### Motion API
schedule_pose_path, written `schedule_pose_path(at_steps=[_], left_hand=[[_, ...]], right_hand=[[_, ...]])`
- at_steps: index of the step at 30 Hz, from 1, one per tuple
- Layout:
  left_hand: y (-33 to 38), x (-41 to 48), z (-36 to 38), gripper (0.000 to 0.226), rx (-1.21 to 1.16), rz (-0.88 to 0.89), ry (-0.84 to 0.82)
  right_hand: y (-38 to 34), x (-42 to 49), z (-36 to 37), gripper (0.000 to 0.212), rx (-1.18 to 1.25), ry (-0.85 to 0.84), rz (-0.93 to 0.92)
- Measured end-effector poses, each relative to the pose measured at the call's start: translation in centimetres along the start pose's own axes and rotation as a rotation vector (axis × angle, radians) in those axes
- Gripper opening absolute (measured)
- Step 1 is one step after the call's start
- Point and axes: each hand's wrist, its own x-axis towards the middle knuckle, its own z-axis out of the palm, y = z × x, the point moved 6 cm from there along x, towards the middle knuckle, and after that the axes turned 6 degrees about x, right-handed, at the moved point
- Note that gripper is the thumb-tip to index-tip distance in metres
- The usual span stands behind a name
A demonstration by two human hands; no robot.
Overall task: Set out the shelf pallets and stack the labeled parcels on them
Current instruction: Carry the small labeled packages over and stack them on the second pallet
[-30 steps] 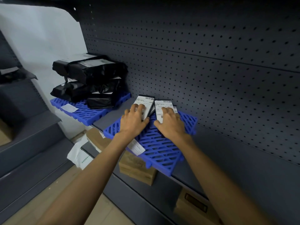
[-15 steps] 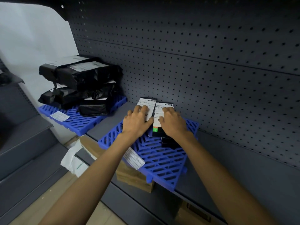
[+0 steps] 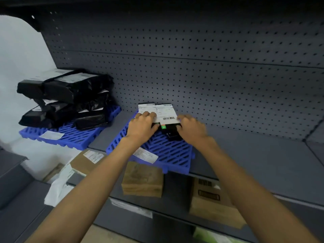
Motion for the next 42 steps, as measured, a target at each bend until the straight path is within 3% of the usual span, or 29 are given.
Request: schedule_pose_path(at_steps=[6, 11, 24, 30, 36, 42], left_hand=[[4.4, -3.0, -1.0, 0.044, -0.016, 0.197, 0.02], [12.5, -5.3, -1.2, 0.045, -0.064, 0.348, 0.028], [44.5, -16.4, -3.5, 0.041, -0.247, 0.835, -0.011], [61.2, -25.6, -4.5, 0.039, -0.341, 1.022, -0.036], [74.6, -34.0, -4.4, 0.037, -0.374, 1.149, -0.059], [84.7, -37.9, -2.7, 0.038, -0.377, 1.224, -0.105]], right_hand=[[3.2, -7.9, -1.8, 0.038, -0.082, -0.027, 0.12], [8.5, -16.3, -4.2, 0.036, -0.109, 0.014, 0.328], [26.5, -43.4, -13.7, 0.042, -0.138, 0.14, 0.835], [35.3, -59.4, -18.0, 0.035, -0.161, 0.13, 1.029], [42.7, -73.4, -21.8, 0.035, -0.187, 0.152, 1.195], [49.9, -80.3, -22.9, 0.038, -0.159, 0.146, 1.264]])
